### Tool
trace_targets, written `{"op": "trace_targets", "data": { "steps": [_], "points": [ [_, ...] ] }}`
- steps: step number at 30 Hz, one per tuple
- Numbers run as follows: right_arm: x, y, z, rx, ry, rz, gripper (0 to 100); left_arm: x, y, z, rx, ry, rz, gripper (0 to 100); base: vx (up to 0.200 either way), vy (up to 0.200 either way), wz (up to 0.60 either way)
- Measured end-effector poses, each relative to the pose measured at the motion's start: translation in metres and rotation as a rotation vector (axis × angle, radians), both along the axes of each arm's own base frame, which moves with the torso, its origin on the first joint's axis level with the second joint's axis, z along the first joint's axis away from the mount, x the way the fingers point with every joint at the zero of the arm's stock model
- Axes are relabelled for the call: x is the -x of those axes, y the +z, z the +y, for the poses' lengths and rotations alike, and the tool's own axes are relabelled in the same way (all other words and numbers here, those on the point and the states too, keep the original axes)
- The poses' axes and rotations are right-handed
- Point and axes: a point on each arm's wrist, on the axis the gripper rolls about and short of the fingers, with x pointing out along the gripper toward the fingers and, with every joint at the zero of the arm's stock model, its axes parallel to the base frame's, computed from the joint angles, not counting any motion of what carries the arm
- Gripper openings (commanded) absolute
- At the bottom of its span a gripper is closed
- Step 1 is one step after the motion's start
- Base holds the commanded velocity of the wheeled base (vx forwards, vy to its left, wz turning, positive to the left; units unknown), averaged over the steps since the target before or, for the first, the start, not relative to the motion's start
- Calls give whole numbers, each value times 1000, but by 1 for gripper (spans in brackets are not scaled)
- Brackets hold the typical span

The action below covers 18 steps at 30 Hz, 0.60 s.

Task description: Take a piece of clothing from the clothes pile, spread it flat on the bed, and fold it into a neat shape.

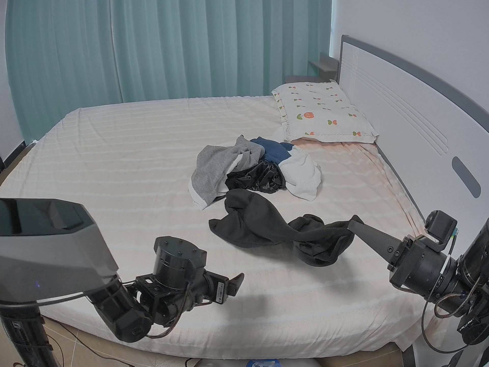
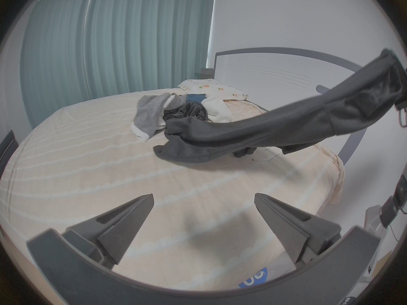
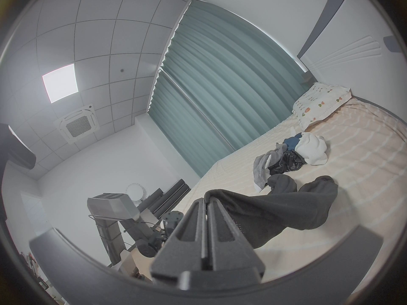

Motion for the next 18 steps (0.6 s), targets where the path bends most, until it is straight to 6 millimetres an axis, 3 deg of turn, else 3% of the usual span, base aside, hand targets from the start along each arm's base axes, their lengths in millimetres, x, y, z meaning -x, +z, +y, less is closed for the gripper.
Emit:
{"op": "trace_targets", "data": {
  "steps": [9,18],
  "points": [
    [1,2,2,-6,13,-10,0,-28,-27,-27,-13,32,-18,100,0,0,0],
    [0,9,3,-27,15,-36,0,-67,-50,-38,8,84,-47,100,0,0,0]
  ]
}}
